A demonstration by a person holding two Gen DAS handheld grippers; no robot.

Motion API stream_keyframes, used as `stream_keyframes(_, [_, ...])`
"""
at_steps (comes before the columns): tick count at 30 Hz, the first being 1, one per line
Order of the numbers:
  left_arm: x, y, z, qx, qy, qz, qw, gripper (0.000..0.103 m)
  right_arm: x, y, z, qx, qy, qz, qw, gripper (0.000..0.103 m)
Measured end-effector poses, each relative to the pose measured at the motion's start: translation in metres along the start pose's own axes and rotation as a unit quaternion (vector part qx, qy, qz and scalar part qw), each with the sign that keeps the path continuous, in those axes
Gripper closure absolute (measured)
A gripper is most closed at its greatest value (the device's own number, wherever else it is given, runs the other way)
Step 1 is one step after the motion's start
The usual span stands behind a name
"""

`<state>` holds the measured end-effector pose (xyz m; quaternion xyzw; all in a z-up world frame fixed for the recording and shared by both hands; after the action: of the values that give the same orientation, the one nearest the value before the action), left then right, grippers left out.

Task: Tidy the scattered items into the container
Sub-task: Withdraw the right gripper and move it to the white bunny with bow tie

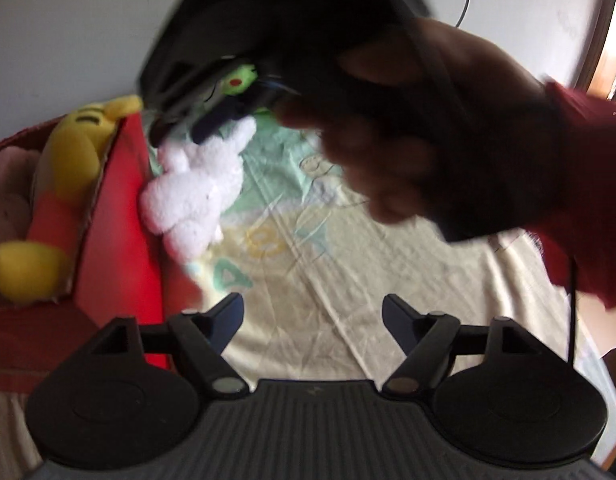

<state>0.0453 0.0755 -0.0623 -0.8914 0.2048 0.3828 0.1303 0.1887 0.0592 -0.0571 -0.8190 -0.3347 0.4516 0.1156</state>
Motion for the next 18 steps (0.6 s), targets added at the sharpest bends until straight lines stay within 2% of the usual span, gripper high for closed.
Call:
stream_keyframes(4, [0.001, -0.001, 0.001, -0.005, -0.004, -0.009, 0.9999, 0.024, 0.015, 0.01, 0.008, -0.032, -0.018, 0.017, 0.999, 0.071])
stream_keyframes(7, [-0.001, -0.009, -0.004, -0.014, 0.006, -0.009, 0.9998, 0.022, 0.001, 0.029, 0.016, -0.02, -0.025, 0.012, 0.999, 0.072])
stream_keyframes(10, [-0.004, -0.015, -0.013, -0.025, 0.022, -0.006, 0.9994, 0.019, -0.014, 0.058, 0.025, 0.004, -0.034, 0.039, 0.999, 0.071])
stream_keyframes(12, [-0.003, -0.019, -0.021, -0.031, 0.034, -0.003, 0.9989, 0.016, -0.026, 0.08, 0.031, 0.029, -0.038, 0.058, 0.997, 0.07])
stream_keyframes(15, [0.004, -0.026, -0.032, -0.043, 0.043, 0.009, 0.9981, 0.015, -0.049, 0.109, 0.036, 0.09, -0.026, 0.037, 0.995, 0.07])
stream_keyframes(18, [0.02, -0.033, -0.043, -0.057, 0.042, 0.013, 0.9974, 0.016, -0.061, 0.131, 0.037, 0.159, -0.013, 0.019, 0.987, 0.066])
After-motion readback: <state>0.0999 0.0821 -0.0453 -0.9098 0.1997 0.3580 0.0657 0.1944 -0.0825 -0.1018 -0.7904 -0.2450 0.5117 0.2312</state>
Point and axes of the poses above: each gripper's, at about its wrist camera, not at the fingertips, and x roughly the way its jaws point, y to its right, z to its underside, the point moved 4 cm from there along x, roughly the way its jaws point, and after that the axes turned 13 degrees about x, right-handed, at the moved point
